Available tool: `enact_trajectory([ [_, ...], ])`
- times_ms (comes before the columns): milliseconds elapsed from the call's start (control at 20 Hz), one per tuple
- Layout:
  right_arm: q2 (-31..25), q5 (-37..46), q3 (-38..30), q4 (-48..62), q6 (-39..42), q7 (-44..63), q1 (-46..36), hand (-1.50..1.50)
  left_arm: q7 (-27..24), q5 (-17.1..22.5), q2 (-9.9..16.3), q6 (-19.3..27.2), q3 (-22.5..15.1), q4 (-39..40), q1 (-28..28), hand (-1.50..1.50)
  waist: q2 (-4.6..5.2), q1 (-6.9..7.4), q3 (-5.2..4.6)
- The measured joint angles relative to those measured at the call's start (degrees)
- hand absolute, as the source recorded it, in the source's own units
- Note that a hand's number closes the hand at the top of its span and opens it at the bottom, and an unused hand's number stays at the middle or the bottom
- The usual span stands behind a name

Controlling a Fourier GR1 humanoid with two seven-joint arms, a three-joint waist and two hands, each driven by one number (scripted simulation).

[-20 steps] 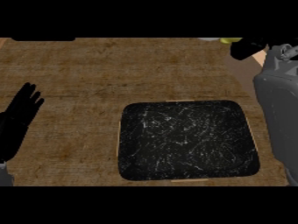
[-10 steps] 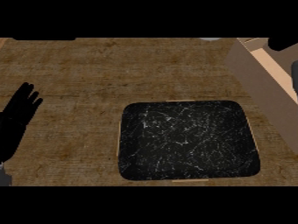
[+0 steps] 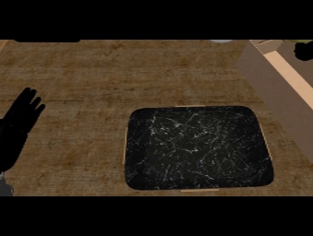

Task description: Pick the lemon from the tray and place it in the cardboard box

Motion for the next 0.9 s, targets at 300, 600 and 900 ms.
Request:
enact_trajectory([
  [300, -0.1, -2.7, -3.2, 11.8, -5.3, -6.2, 0.7, 1.50, 0.7, -1.2, -1.2, 0.9, -0.9, -0.9, -0.4, 0.00, 0.15, 0.39, 0.03],
  [600, 0.2, -5.1, -6.3, 21.2, -5.7, -6.4, 1.3, -1.50, 0.3, -0.7, -0.9, -0.2, 0.0, -0.8, 0.3, 0.00, 0.09, 0.38, -0.03],
  [900, 0.7, -9.5, -8.4, 22.7, -9.9, -14.1, 3.2, -1.50, -0.5, -2.0, -1.7, 0.0, -0.2, 0.6, -0.6, 0.00, -0.11, 0.00, -0.12],
])
